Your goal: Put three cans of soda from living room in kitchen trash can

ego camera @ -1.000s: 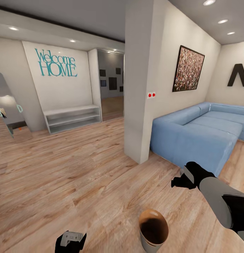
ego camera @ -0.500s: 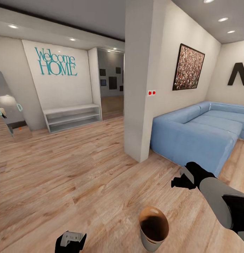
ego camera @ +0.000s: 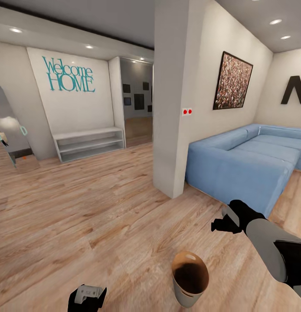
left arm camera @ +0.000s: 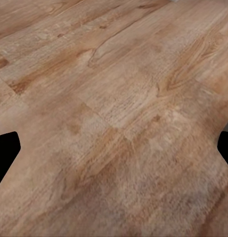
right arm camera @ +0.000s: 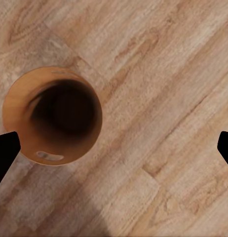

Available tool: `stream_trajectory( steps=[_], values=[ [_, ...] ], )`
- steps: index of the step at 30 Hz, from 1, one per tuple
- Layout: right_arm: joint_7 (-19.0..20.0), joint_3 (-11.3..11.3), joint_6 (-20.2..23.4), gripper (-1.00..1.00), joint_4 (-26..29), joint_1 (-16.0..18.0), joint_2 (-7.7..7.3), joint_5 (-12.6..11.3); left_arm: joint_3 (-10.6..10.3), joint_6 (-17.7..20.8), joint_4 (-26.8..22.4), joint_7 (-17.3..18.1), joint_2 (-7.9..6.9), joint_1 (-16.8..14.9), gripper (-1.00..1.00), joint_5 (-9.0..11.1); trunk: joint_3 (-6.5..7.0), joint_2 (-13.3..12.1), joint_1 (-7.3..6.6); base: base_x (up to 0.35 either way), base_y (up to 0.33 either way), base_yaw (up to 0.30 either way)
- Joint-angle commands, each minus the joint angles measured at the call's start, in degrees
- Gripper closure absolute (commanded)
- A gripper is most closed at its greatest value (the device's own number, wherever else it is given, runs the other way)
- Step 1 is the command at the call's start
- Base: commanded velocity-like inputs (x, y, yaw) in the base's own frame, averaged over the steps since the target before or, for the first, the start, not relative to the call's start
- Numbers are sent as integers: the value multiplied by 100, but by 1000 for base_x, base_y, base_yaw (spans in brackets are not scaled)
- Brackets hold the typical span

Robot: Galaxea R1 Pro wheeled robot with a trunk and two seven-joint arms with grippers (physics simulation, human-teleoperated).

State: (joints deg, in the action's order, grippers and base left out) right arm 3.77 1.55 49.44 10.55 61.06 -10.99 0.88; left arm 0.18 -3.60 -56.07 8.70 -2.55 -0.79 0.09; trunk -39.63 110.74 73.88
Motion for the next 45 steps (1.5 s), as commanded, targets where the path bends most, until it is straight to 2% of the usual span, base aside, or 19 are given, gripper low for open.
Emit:
stream_trajectory(
  steps=[1, 8, 17, 30, 39, 45],
  values=[
    [-3, -2, -2, -100, 0, -2, 0, 0, 0, 3, 0, 0, 0, 0, -100, 0, -18, 42, 23, 0, 0, 0],
    [-6, -5, -4, -100, 0, -6, 1, 0, 0, 13, -1, 0, 0, 0, -100, 0, -144, 322, 176, 0, 0, 0],
    [-8, -6, -12, -100, 0, -7, 5, 0, 2, 1, -1, -2, 0, 0, -100, 27, -144, 322, 176, 15, 0, 0],
    [-8, -13, -13, -100, 3, -7, 6, 0, 0, 67, 17, -8, 0, -9, -100, 22, -144, 322, 176, 219, 0, 0],
    [-5, -13, -13, -100, 2, -7, 3, 0, 8, 37, 19, -7, 0, -4, -100, 36, -144, 322, 176, 64, 0, 0],
    [-4, -14, -13, -100, 3, -7, 0, 0, 9, 61, 24, -14, 0, -7, -100, 26, -252, 563, 308, 5, 0, 0]
  ],
)
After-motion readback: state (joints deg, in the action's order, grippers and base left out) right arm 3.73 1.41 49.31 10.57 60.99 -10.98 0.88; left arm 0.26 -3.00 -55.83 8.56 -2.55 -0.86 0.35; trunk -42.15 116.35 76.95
